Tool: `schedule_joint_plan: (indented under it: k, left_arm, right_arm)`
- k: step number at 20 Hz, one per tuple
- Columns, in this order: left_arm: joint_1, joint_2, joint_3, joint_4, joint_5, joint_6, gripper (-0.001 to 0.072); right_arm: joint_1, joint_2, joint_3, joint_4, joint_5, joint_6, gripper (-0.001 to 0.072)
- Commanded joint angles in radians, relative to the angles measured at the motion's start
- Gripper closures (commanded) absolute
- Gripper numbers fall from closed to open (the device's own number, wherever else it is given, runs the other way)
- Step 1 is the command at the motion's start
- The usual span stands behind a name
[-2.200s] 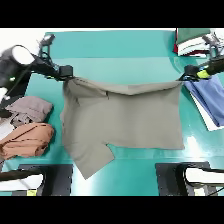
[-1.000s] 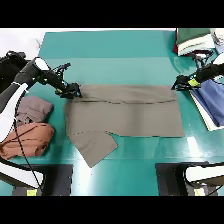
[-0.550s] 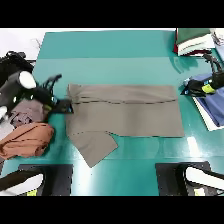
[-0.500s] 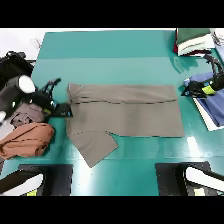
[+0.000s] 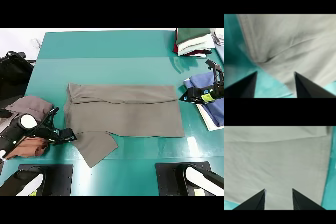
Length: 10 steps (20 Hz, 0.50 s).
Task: Fold the shirts.
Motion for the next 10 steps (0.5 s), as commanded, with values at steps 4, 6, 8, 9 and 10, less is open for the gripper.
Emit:
schedule_joint_plan:
  k: [4,6,8,9,10]
  left_arm:
    - [-0.001,0.009,-0.068,-0.276,0.122,0.148,0.0168]
    - [-0.001,0.009,-0.068,-0.284,0.101,0.163,0.0595]
    - [-0.001,0.009,-0.061,-0.283,0.069,0.185,0.0676]
    - [-0.001,0.009,-0.048,-0.273,0.043,0.189,0.0677]
    - [-0.001,0.009,-0.031,-0.254,0.018,0.196,0.0678]
  right_arm:
    - [-0.002,0.005,-0.007,0.053,0.026,-0.031,0.0328]
    - [-0.034,0.005,-0.023,0.045,0.055,-0.043,0.0327]
    - [-0.096,0.005,-0.079,0.044,0.060,-0.043,0.0327]
    - [-0.139,0.005,-0.123,0.038,0.071,-0.043,0.0327]
    - [-0.185,0.005,-0.172,0.010,0.080,-0.043,0.0327]
